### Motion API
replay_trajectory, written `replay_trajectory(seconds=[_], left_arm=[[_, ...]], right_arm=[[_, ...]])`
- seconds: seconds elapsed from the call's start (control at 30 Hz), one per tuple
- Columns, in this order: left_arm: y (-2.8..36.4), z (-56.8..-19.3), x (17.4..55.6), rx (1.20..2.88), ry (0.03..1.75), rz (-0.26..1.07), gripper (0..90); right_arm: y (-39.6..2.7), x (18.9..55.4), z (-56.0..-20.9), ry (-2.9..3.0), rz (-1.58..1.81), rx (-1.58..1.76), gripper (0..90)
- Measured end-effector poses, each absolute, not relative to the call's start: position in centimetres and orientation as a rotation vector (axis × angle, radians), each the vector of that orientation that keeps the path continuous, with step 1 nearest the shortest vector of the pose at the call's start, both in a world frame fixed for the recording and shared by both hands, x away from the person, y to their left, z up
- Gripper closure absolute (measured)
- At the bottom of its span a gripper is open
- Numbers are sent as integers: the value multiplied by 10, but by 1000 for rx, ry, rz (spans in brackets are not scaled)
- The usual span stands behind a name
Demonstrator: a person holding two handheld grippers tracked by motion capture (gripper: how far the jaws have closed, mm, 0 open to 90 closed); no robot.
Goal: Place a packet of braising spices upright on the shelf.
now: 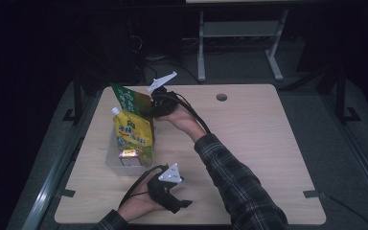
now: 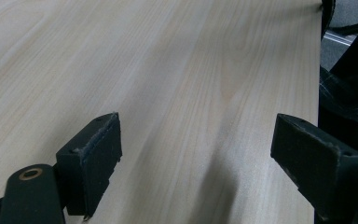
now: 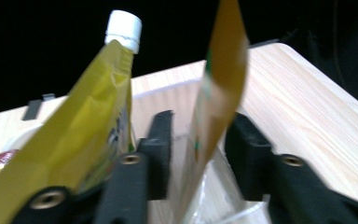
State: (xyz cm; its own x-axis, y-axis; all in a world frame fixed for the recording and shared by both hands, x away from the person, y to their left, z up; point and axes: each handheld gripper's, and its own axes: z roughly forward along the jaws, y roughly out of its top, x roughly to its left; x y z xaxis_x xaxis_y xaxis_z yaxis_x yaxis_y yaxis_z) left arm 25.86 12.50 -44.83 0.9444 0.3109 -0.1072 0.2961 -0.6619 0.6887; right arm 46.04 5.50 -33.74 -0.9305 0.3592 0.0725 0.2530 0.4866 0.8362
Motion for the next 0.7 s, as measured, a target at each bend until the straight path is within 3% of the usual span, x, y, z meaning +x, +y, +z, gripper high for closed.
replay_trajectory(seconds=[0.2,0.7], left_arm=[[126,-447,260,2332,427,30,156],[133,-445,265,2323,445,45,156]], right_arm=[[40,459,-336,2592,1438,598,416],[-27,429,-339,2566,1418,661,333]])
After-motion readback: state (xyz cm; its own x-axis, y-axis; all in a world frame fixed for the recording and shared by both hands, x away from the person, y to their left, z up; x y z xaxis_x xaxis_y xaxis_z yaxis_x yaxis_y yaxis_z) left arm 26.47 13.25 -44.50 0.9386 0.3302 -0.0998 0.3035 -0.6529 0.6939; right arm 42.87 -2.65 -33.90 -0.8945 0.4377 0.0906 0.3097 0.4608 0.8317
